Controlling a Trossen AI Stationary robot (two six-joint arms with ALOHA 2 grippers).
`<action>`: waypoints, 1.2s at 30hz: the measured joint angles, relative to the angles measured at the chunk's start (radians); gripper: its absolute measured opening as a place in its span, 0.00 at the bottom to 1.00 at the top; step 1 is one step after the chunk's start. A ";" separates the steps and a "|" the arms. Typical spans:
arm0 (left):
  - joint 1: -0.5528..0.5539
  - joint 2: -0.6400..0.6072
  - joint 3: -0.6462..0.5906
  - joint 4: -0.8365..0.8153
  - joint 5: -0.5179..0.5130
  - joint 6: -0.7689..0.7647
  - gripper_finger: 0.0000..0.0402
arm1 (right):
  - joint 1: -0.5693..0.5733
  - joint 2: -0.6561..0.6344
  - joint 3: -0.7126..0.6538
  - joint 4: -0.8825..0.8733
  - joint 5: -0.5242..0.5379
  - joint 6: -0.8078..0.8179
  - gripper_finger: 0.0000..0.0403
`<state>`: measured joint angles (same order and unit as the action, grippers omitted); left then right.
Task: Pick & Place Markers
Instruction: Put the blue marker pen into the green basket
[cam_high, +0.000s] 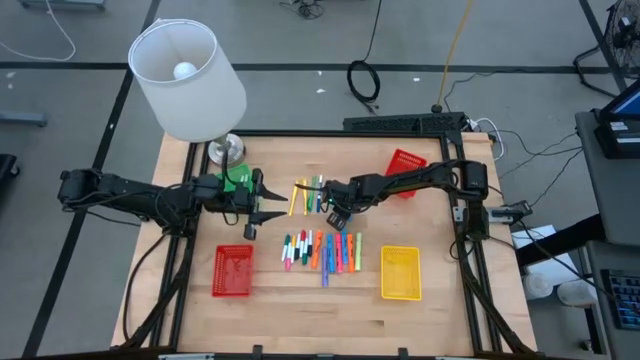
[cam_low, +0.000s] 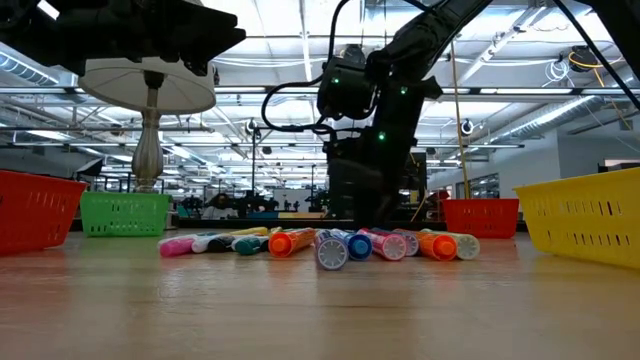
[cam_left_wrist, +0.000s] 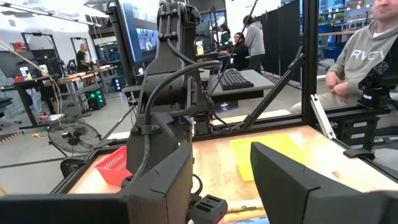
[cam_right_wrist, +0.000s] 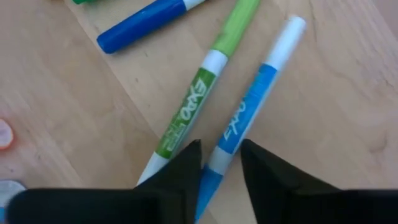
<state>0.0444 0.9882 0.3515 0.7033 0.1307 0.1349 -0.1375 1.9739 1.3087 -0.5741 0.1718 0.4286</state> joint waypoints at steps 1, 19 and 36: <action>0.000 0.000 0.000 0.000 0.000 -0.002 0.42 | 0.000 0.000 0.000 -0.002 0.000 -0.004 0.21; 0.000 0.000 0.000 0.000 0.000 -0.002 0.42 | 0.000 -0.034 -0.059 0.042 0.009 -0.110 0.04; 0.001 0.000 0.000 -0.005 -0.001 -0.006 0.42 | 0.018 -0.390 -0.129 0.185 0.015 -0.230 0.05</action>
<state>0.0452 0.9878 0.3515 0.6979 0.1297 0.1284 -0.1191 1.5843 1.1798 -0.3894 0.1870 0.1990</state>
